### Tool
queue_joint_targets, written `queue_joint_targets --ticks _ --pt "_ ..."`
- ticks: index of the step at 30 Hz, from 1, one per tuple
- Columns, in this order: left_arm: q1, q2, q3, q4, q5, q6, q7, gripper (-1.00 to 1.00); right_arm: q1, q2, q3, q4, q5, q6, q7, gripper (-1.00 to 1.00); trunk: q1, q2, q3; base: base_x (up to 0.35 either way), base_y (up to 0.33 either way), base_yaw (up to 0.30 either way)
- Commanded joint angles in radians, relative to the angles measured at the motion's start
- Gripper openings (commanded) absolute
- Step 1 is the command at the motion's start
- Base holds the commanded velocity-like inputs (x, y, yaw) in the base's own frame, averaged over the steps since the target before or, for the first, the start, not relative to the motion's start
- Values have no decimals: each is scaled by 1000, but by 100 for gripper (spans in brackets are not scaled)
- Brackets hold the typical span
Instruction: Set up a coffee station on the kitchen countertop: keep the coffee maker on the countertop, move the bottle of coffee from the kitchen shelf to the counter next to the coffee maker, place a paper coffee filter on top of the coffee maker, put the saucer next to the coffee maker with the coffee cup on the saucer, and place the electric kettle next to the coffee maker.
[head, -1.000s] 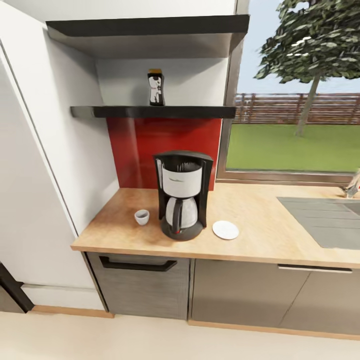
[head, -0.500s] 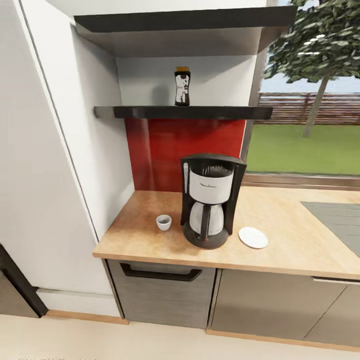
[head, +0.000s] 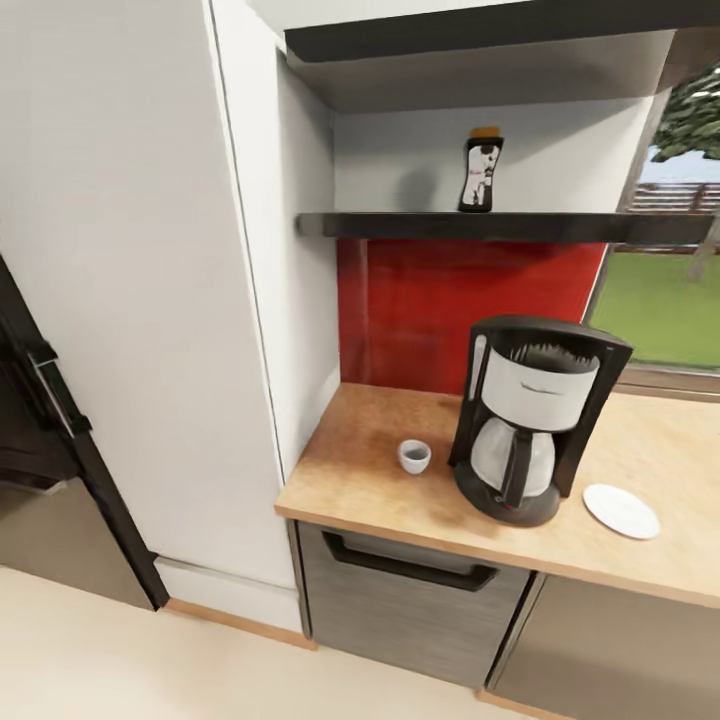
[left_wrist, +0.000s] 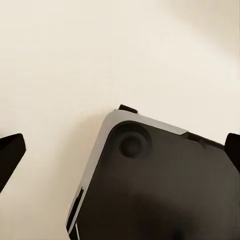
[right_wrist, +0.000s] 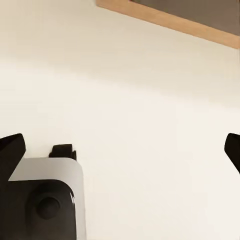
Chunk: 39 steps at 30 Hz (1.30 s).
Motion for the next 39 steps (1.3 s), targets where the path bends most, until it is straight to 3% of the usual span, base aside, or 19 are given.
queue_joint_targets --ticks 1,29,39 --pt "0 0 3 -1 9 0 -9 100 -2 0 -8 4 11 -6 -4 100 1 -1 -1 111 323 96" --pt "0 -1 2 -1 7 0 -9 100 -2 -5 -9 4 8 -7 -3 100 1 -1 -1 106 324 5" --pt "0 -1 1 -1 6 0 -9 100 -2 -15 -10 4 -78 -6 -1 100 1 -1 -1 10 337 -25"
